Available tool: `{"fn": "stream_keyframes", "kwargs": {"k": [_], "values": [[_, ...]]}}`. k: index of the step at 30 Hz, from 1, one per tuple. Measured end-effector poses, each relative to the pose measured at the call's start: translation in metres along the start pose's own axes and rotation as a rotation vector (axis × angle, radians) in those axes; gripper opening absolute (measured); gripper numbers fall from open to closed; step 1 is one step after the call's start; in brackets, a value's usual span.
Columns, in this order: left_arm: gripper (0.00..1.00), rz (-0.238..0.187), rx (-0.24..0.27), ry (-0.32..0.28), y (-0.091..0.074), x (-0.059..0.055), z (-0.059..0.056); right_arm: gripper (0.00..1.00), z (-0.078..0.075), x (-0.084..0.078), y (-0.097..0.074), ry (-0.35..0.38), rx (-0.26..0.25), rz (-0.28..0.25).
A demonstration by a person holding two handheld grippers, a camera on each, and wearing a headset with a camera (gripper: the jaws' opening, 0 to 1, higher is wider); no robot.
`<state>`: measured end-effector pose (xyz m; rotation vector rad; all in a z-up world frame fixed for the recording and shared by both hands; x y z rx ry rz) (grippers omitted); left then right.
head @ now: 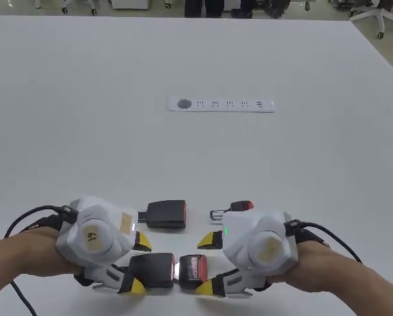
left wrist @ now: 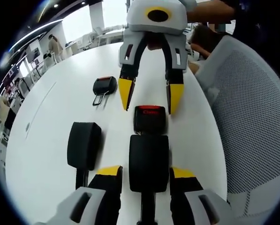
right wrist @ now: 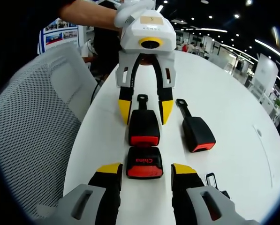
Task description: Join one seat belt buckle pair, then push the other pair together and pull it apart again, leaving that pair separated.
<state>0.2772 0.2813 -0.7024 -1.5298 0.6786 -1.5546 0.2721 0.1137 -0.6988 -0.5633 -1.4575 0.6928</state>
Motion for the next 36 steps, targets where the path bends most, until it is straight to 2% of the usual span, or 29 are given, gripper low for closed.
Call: {"fn": "stream_keyframes", "kwargs": {"k": [4, 12, 18, 19, 25, 31, 36], "values": [[0.43, -0.015, 0.009, -0.019, -0.008, 0.006, 0.0, 0.41, -0.002, 0.001, -0.004, -0.008, -0.006, 0.002], [0.45, -0.035, 0.03, -0.046, -0.019, 0.009, 0.005, 0.44, -0.006, 0.005, -0.017, -0.014, -0.024, 0.007], [0.46, -0.056, 0.056, -0.072, -0.026, 0.008, 0.018, 0.45, -0.012, 0.005, -0.029, -0.02, -0.039, 0.014], [0.46, -0.062, 0.062, -0.079, -0.029, 0.013, 0.019, 0.45, -0.013, 0.004, -0.03, -0.018, -0.041, 0.014], [0.46, -0.085, 0.088, -0.1, -0.035, 0.02, 0.03, 0.45, -0.025, -0.004, -0.04, -0.006, -0.068, 0.017], [0.46, -0.099, 0.095, -0.114, -0.032, 0.023, 0.037, 0.45, -0.036, -0.01, -0.05, 0.006, -0.092, 0.022], [0.46, -0.104, 0.105, -0.122, -0.03, 0.024, 0.049, 0.43, -0.047, -0.015, -0.057, -0.001, -0.115, 0.029]]}}
Point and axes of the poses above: the centre of the closed fingertips' face, and the gripper's own axes: y roughly forward along the fingers, z roughly to its left, x roughly out of its top, the point moved 8 cm from there along -y, roughly backward along the fingers, and after that the axes turned 8 degrees about x, right-handed, at the moved point
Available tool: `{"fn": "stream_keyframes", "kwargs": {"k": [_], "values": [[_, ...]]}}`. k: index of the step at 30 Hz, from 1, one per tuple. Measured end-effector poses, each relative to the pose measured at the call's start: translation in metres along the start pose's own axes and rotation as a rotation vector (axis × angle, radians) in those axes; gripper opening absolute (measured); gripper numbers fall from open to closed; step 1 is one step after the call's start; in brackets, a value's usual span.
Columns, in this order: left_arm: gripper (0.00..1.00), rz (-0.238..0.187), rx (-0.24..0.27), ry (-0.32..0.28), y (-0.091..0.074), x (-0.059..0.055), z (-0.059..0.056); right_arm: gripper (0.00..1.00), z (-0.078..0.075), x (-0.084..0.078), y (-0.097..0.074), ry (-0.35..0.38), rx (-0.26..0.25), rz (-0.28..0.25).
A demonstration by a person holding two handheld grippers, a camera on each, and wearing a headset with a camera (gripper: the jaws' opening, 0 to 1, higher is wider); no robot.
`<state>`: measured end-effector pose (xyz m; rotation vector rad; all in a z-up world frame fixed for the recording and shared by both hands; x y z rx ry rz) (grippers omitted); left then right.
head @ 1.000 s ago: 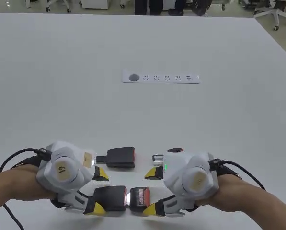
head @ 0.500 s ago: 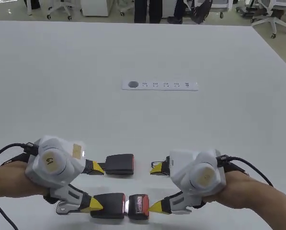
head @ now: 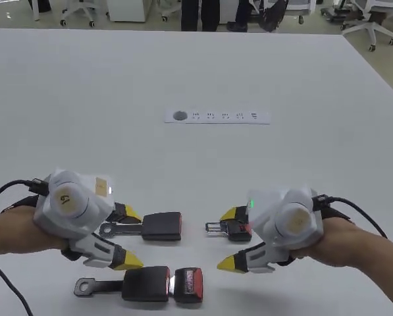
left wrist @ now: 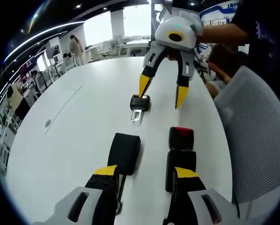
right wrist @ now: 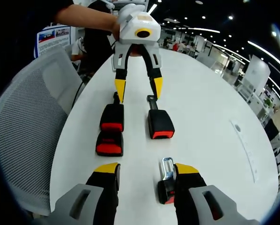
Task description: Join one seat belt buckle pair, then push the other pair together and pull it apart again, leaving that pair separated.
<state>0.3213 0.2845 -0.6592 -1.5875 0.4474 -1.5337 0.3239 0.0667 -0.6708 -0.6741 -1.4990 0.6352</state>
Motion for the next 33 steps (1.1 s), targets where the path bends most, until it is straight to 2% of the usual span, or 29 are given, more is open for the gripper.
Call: {"fn": "stream_keyframes", "kwargs": {"k": [6, 7, 10, 19, 33], "values": [[0.46, -0.005, 0.008, -0.004, 0.005, 0.001, 0.014, 0.43, -0.012, -0.008, -0.005, -0.001, -0.009, 0.017], [0.46, -0.004, 0.008, -0.002, 0.008, 0.004, 0.012, 0.43, -0.014, -0.01, -0.006, -0.001, -0.009, 0.021], [0.46, -0.001, 0.006, 0.003, 0.011, 0.006, 0.016, 0.43, -0.018, -0.015, -0.007, 0.004, -0.007, 0.03], [0.46, 0.019, -0.016, 0.02, 0.023, 0.003, 0.035, 0.42, -0.033, -0.027, -0.009, 0.017, -0.001, 0.054], [0.44, 0.083, -0.083, 0.047, 0.045, 0.003, 0.046, 0.39, -0.05, -0.041, -0.003, 0.027, 0.06, 0.098]]}}
Point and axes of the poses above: the centre of the closed fingertips' face, and the gripper's own axes: y roughly forward along the fingers, z roughly to its left, x roughly out of its top, the point moved 8 cm from there along -y, roughly backward along the fingers, and after that the axes turned 8 degrees about x, right-handed, at the moved point
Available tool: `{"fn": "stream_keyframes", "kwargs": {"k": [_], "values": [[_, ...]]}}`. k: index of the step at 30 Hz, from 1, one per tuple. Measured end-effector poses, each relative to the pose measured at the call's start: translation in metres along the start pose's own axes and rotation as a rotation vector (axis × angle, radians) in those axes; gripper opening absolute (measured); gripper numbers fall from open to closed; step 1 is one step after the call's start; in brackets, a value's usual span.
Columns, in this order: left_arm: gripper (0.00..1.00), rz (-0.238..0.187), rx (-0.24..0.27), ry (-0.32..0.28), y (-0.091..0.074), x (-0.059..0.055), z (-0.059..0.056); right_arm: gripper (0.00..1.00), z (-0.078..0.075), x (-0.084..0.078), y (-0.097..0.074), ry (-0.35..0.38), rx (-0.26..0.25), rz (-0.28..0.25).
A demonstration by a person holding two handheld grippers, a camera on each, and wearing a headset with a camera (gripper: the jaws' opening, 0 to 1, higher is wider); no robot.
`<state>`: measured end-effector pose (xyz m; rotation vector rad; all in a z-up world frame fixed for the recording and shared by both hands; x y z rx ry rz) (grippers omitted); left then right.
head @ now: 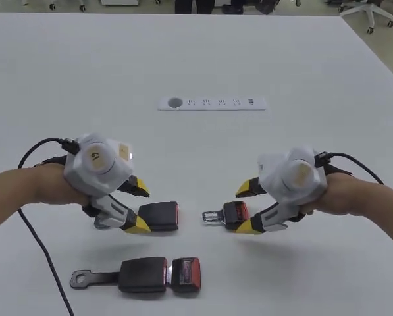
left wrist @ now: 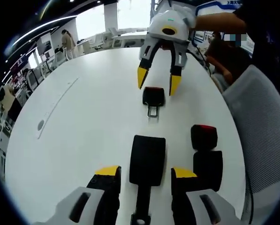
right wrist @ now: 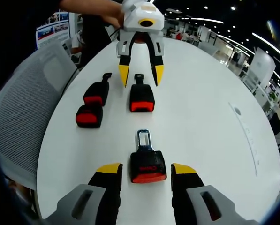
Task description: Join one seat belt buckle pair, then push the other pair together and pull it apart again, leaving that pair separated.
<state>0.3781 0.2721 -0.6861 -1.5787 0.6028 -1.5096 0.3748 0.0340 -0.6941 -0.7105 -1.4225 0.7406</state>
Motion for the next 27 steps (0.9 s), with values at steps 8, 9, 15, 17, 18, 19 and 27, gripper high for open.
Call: {"fn": "stream_keyframes", "kwargs": {"k": [8, 9, 15, 17, 18, 19, 27], "values": [[0.42, 0.035, -0.032, 0.017, 0.008, 0.0, 0.004, 0.37, -0.004, -0.005, 0.004, 0.004, 0.044, 0.03], [0.41, 0.04, -0.038, 0.021, 0.009, 0.0, 0.004, 0.36, -0.005, -0.006, 0.006, 0.004, 0.047, 0.031], [0.37, 0.052, -0.06, 0.037, 0.013, 0.0, 0.003, 0.34, -0.006, -0.006, 0.008, 0.014, 0.061, 0.034], [0.36, 0.058, -0.066, 0.044, 0.015, -0.001, 0.002, 0.33, -0.007, -0.006, 0.009, 0.015, 0.063, 0.037], [0.35, 0.061, -0.068, 0.045, 0.015, -0.001, 0.002, 0.32, -0.007, -0.007, 0.009, 0.016, 0.065, 0.037], [0.35, 0.062, -0.071, 0.045, 0.016, -0.001, 0.002, 0.32, -0.006, -0.007, 0.01, 0.018, 0.065, 0.039], [0.33, 0.072, -0.082, 0.066, 0.016, -0.005, 0.001, 0.32, -0.006, -0.008, 0.01, 0.018, 0.069, 0.041]]}}
Point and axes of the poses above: the centre of the closed fingertips' face, and the gripper's own axes: y roughly forward along the fingers, z roughly to its left, x roughly out of its top, the point moved 8 cm from there along -y, roughly backward along the fingers, and after that the axes turned 8 degrees about x, right-handed, at the moved point
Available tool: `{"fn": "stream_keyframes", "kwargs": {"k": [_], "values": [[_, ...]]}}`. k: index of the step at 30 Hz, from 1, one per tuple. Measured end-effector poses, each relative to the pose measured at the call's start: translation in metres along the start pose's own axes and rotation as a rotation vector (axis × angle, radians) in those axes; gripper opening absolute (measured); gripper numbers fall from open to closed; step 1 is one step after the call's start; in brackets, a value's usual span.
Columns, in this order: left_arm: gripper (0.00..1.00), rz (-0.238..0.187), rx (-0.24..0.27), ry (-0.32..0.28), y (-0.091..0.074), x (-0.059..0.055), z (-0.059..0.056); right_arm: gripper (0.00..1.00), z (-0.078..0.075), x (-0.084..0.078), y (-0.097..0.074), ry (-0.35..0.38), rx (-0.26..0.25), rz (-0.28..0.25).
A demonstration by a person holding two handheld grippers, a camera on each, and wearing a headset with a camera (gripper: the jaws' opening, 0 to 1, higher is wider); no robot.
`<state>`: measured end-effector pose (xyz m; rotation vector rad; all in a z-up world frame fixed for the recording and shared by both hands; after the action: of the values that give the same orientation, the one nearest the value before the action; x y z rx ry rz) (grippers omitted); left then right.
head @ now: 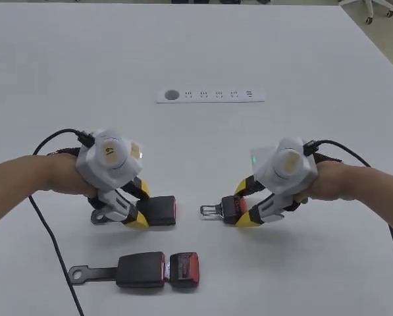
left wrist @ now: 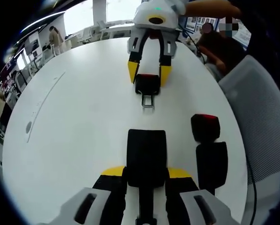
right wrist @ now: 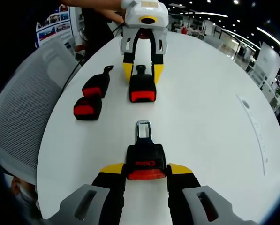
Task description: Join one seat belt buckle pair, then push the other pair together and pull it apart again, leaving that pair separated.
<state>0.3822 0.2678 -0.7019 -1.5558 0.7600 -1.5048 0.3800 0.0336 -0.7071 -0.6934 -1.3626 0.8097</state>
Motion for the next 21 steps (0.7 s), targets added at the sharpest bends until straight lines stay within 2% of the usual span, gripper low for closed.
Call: {"fn": "stream_keyframes", "kwargs": {"k": [14, 21], "values": [[0.32, -0.012, 0.001, 0.019, 0.0012, -0.0012, -0.0002, 0.31, 0.0027, -0.0001, -0.0004, -0.011, 0.003, 0.003], [0.32, -0.005, 0.0, 0.028, 0.0021, -0.0007, -0.0002, 0.31, 0.0026, -0.0002, -0.0004, -0.013, 0.002, 0.003]]}}
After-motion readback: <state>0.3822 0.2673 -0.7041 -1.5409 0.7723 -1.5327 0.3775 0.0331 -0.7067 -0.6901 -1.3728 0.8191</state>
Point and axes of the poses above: the centre of the closed fingertips' face, and the gripper's own axes: y roughly forward along the fingers, z roughly to its left, x roughly out of its top, the point moved 8 cm from there along -y, roughly backward along the fingers, and after that the axes turned 8 degrees about x, right-handed, at the moved point
